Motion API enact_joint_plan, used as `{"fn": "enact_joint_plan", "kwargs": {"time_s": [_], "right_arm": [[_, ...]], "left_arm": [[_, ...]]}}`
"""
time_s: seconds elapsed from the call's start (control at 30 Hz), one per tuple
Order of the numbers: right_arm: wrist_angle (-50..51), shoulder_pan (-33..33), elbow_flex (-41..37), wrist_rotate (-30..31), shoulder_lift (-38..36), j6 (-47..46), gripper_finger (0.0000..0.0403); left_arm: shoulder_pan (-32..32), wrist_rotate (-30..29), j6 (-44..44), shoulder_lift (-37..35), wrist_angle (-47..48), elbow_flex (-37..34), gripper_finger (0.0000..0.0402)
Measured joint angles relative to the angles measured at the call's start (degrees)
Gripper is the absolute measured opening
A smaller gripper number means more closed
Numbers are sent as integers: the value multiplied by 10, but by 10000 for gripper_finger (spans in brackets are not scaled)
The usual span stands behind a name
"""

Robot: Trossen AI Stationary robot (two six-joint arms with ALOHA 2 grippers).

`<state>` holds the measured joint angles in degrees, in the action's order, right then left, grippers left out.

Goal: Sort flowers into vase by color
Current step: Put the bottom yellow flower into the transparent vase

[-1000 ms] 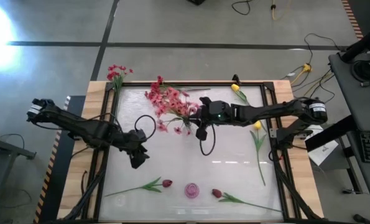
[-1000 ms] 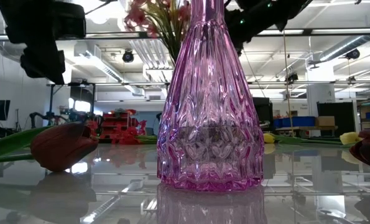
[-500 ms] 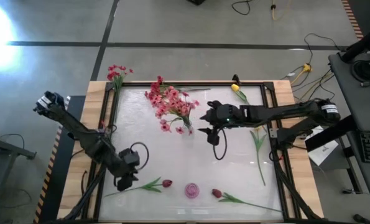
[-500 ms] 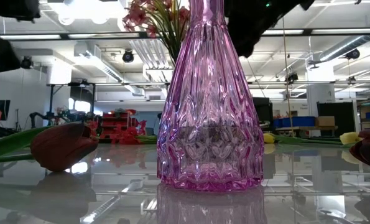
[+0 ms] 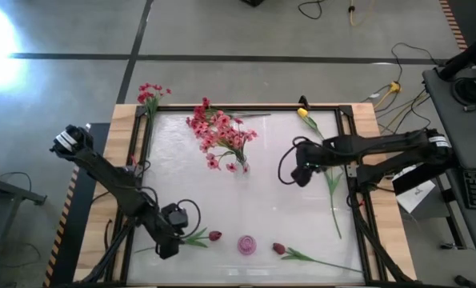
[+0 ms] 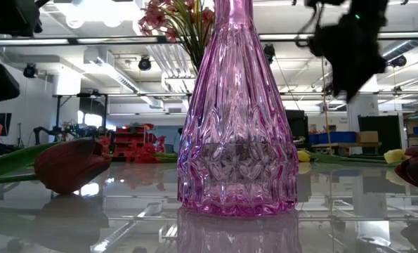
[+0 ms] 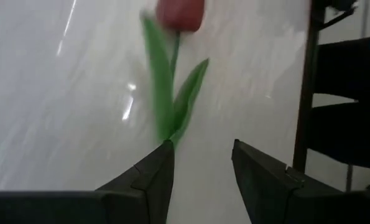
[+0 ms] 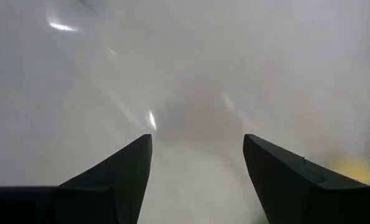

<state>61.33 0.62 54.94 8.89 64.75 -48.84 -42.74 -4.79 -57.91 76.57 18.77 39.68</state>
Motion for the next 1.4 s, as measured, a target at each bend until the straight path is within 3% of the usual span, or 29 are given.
{"fn": "enact_joint_plan", "kwargs": {"time_s": [0.13, 0.27, 0.5, 0.7, 0.97, 1.17, 1.4], "right_arm": [[42, 0, -51, -53, 1, -110, 228], [42, 10, -118, -109, -5, -140, 219], [18, 81, -176, -76, -32, -172, 202], [8, 185, -194, -65, -13, -131, 170], [0, 289, -215, -94, 45, -34, 102], [-37, 307, -236, -109, 60, 6, 54], [-72, 307, -215, -96, 16, 12, 13]], "left_arm": [[8, -6, 13, 36, -30, 0, 149], [14, -7, 13, 58, -61, 0, 149], [30, -8, 19, 76, -105, 0, 149], [46, -28, 36, 75, -104, 0, 149], [60, -53, 39, 74, -108, 0, 149], [60, -53, 37, 74, -108, 0, 149], [62, -53, 38, 56, -96, 0, 149]]}}
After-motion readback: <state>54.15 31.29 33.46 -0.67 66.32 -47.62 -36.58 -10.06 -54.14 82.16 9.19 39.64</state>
